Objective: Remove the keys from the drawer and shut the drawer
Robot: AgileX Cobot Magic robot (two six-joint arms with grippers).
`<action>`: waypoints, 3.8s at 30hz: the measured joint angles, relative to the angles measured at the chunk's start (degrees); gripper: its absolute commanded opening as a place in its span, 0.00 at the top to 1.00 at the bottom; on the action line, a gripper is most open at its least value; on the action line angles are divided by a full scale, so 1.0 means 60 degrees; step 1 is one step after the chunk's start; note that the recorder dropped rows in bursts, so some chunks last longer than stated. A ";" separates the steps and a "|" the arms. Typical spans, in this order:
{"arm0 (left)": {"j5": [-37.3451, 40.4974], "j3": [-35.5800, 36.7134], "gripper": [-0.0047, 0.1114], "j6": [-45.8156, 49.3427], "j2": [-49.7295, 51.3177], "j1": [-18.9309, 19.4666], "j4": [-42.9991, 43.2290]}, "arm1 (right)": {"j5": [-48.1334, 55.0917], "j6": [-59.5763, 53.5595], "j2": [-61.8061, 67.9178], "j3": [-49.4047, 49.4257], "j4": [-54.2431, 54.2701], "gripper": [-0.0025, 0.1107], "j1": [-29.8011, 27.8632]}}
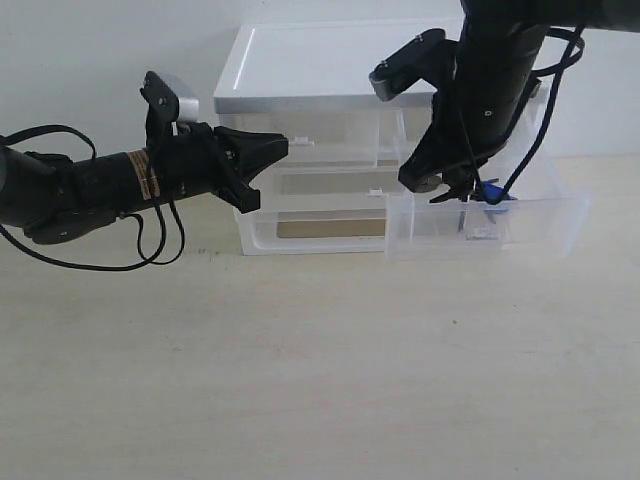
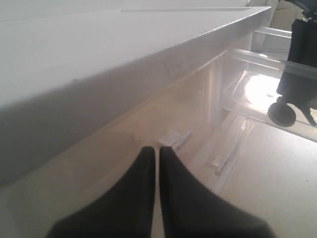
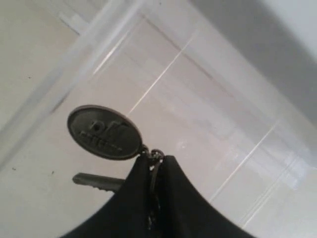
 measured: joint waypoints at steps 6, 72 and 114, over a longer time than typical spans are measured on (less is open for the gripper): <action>0.0000 0.0000 0.92 0.0000 0.0000 0.0000 0.0000 | -0.0303 -0.0040 -0.0350 0.0076 0.0020 0.98 0.0000; 0.0000 0.0000 0.92 0.0000 0.0000 0.0000 -0.0017 | -0.0130 0.1097 -0.0498 0.0089 -0.0214 0.98 -0.0036; 0.0789 0.0729 0.92 -0.0893 -0.2274 0.0053 0.1109 | -0.1759 -0.1044 -0.5979 0.2614 0.3366 0.98 0.0429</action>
